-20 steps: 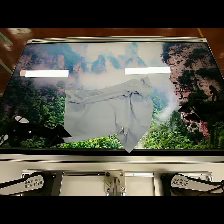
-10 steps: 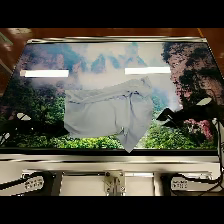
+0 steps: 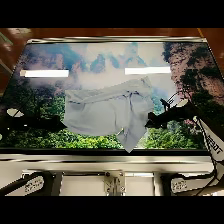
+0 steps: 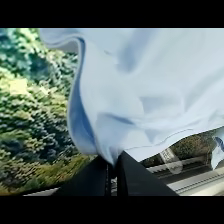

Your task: Fold the shirts.

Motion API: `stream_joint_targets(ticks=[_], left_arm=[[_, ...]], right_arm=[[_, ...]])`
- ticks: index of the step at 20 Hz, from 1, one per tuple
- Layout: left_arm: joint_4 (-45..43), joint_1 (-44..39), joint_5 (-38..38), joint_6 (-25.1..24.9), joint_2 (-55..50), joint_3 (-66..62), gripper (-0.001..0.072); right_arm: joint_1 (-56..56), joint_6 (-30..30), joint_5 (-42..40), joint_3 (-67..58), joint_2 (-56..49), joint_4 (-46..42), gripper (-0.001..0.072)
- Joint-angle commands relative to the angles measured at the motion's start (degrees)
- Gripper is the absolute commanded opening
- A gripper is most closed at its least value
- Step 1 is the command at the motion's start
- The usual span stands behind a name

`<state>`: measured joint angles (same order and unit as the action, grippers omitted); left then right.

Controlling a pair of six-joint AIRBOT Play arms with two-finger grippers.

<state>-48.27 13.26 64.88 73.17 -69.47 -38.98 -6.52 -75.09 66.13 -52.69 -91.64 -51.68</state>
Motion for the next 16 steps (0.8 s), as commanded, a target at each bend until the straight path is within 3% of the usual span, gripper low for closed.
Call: stream_joint_targets(ticks=[1,4,9,13,16], left_arm=[[-3.17,0.07,0.17,-0.66,1.6,-3.1,0.005],[-4.92,0.04,0.22,-0.79,6.95,-15.85,0.005],[-4.85,0.07,-2.49,-1.03,14.88,-55.1,0.0051],[-4.92,0.07,-6.38,2.25,17.66,-80.41,0.0052],[-5.27,0.04,-5.64,5.14,22.47,-83.03,0.0051]], right_arm=[[0.48,5.09,-0.46,-0.85,3.43,4.26,0.0058],[-2.14,12.85,-0.66,-8.74,14.36,9.44,0.0058],[-7.45,13.88,-9.75,-36.35,33.33,11.39,0.0058],[-8.37,7.19,-18.71,-53.29,43.15,-0.22,0.0058],[-8.37,2.62,-17.03,-56.63,49.68,-7.63,0.0058]])
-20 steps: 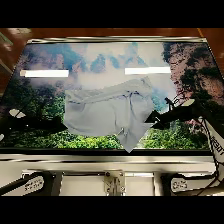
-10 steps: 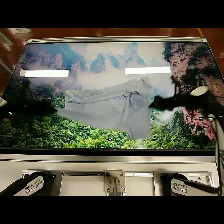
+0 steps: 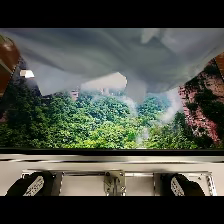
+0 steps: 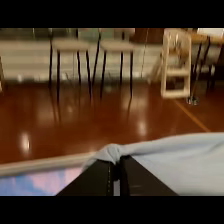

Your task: Fold the shirts.

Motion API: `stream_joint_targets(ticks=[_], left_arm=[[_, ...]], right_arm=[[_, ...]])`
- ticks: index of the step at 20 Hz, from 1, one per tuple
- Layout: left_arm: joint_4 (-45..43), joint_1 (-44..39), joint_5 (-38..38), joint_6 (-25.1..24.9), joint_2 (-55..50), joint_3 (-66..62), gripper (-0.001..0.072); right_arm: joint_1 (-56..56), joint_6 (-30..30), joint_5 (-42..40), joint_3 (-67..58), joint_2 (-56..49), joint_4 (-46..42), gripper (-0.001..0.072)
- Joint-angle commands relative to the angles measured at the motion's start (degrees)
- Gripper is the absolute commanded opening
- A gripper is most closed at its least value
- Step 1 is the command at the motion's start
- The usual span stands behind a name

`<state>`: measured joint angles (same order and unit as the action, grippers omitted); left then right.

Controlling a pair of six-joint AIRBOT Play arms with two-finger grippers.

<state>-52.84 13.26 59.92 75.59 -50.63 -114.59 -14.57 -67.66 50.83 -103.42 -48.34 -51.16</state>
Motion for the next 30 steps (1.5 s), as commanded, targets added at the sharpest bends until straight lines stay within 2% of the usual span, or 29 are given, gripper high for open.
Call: stream_joint_targets(ticks=[1,3,6,9,14,16,18,20,22,26,30], left_arm=[[-1.79,0.07,0.59,2.99,5.51,-6.58,0.0051],[-5.38,0.04,3.76,5.35,8.44,-4.76,0.0051],[-9.31,0.04,11.02,5.53,10.58,-3.67,0.0051],[-10.88,0.04,18.84,5.53,10.43,-3.08,0.0051],[-13.92,0.04,26.75,5.53,10.38,11.15,0.0051],[-15.41,0.04,26.4,5.49,10.1,21.7,0.0051],[-18.29,0.04,22.71,5.49,8.15,33.79,0.0051],[-19.45,0.04,16.87,5.46,3.13,43.6,0.0051],[-19.19,-0.13,11.43,5.46,-5.88,47.04,0.0051],[-16.94,-0.42,3.19,4.57,-27.36,39.19,0.0052],[-12.04,-0.46,-0.15,4.37,-43.04,28.04,0.0051]], right_arm=[[-0.33,-6.14,0.11,-5.9,8.31,-10.43,0.0058],[-0.33,-9.57,6.23,-5.9,11.47,-16.41,0.0058],[-0.33,-11.1,16.06,-5.9,13.77,-22.47,0.0058],[-0.33,-11.89,24.33,-5.77,13.35,-24.0,0.0058],[-0.33,-14.88,47.08,-5.11,3.1,-23.98,0.0058],[-0.33,-15.61,50.58,-0.59,-2.78,-23.85,0.0058],[-0.31,-16.24,46.18,8.39,-8.22,-22.25,0.0058],[1.16,-16.33,33.59,18.25,-14.8,-18.14,0.0058],[5.84,-16.26,23.28,21.44,-24.06,-17.35,0.0058],[12.9,-16.92,0.76,19.28,-41.33,-16.9,0.0058],[14.64,-17.2,-19.19,18.97,-49.57,-11.45,0.0058]])
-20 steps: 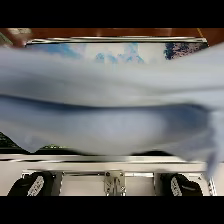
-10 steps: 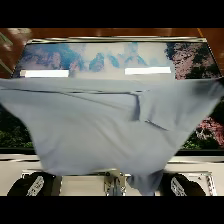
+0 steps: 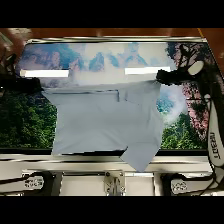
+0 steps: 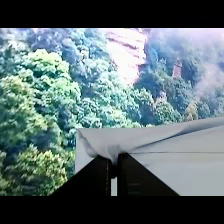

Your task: Fold the shirts.

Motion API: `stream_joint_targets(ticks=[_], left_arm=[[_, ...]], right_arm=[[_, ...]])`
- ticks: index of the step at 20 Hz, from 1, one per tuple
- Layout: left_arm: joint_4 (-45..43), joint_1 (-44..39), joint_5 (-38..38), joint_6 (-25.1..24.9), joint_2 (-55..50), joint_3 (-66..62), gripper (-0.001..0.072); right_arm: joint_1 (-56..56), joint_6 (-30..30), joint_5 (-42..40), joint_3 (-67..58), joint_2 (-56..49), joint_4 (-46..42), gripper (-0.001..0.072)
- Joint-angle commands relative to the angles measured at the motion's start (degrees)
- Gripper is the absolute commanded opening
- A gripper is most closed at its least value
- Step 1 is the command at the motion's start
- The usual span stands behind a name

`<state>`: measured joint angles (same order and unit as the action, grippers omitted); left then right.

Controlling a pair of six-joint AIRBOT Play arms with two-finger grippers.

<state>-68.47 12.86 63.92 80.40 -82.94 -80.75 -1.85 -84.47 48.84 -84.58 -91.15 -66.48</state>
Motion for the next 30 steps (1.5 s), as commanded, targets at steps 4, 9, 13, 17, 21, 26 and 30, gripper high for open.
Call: stream_joint_targets(ticks=[4,9,13,17,21,26,30], left_arm=[[4.04,-0.81,-10.23,-0.42,-17.51,-7.82,0.0052],[4.17,-2.91,-8.0,-0.42,-21.73,-7.78,0.0052],[3.52,-2.16,-1.09,-1.66,-21.62,-9.25,0.0052],[0.9,-1.11,13.44,-3.91,-21.64,-11.04,0.0051],[-2.05,-1.11,21.49,-3.61,-22.88,-10.05,0.0051],[-2.08,-1.11,21.86,-1.01,-23.19,-8.24,0.0052],[-2.08,-1.11,22.23,1.62,-23.21,-8.22,0.0051]], right_arm=[[2.38,-0.39,-23.15,0.13,-10.82,4.04,0.0058],[2.38,-0.39,-16.13,0.17,-13.49,3.61,0.0058],[1.09,-0.39,-3.98,0.17,-10.14,0.04,0.0059],[-0.87,-3.93,19.45,0.2,-6.97,-7.85,0.0058],[-0.66,-6.47,24.11,5.35,-7.26,-11.34,0.0058],[-0.68,-8.9,20.52,7.45,-7.26,-10.38,0.0059],[-0.68,-11.1,18.82,7.43,-7.26,-10.29,0.0059]])
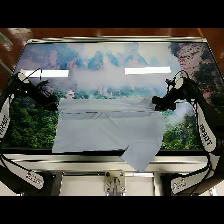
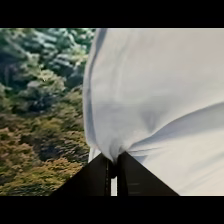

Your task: Fold the shirts.

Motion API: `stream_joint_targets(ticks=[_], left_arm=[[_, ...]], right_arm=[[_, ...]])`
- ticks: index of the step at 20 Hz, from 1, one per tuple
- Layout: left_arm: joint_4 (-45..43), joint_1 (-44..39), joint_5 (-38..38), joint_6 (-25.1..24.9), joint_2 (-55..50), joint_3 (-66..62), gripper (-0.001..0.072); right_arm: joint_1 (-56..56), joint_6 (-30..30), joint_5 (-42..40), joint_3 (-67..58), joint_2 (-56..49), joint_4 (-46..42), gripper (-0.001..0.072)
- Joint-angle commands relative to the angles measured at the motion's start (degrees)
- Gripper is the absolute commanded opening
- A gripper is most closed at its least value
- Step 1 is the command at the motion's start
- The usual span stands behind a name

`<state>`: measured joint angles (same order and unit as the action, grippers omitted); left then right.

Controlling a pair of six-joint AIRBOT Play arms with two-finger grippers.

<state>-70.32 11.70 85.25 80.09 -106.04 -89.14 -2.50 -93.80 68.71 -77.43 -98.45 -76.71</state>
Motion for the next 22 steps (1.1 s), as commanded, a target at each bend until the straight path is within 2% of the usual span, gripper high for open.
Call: stream_joint_targets(ticks=[1,3,4,5,6,7,9,11,14,18,22], left_arm=[[-0.22,0.04,0.92,2.6,-0.17,0.2,0.0052],[-0.15,0.04,0.83,4.24,-0.5,0.42,0.0055],[0.0,0.07,0.92,4.46,-0.59,0.44,0.0176],[-0.02,0.09,1.2,5.27,-0.42,0.39,0.0423],[-0.24,0.22,1.97,5.18,0.11,0.37,0.0524],[-0.7,0.63,2.54,5.03,0.98,0.37,0.0525],[-0.74,2.47,5.07,4.22,3.85,0.39,0.0525],[-0.85,5.57,9.42,2.43,7.69,0.55,0.0524],[-0.85,11.58,11.06,0.92,15.69,7.61,0.0529],[-0.28,20.26,5.49,-4.98,27.45,34.18,0.0551],[2.21,24.76,-0.44,-9.01,29.86,49.79,0.0552]], right_arm=[[-0.02,-1.9,-1.18,0.31,0.04,0.17,0.0059],[-0.02,-1.9,-1.81,0.28,0.07,1.88,0.0084],[-0.02,-1.68,-1.99,0.26,0.2,2.97,0.0086],[-0.07,-1.57,-1.84,0.26,0.61,3.74,0.0252],[-0.31,-0.39,-1.36,0.22,1.49,3.78,0.0496],[-0.72,1.62,-0.68,0.2,2.93,3.37,0.0534],[-2.38,3.96,4.22,-0.31,7.17,-0.11,0.0534],[-6.05,5.62,12.28,-0.31,12.22,-6.43,0.0633],[-16.31,10.97,22.69,1.9,18.51,-8.61,0.0633],[-29.64,14.27,20.15,13.49,26.86,-0.42,0.0633],[-31.87,16.2,16.85,20.98,28.68,4.5,0.0633]])
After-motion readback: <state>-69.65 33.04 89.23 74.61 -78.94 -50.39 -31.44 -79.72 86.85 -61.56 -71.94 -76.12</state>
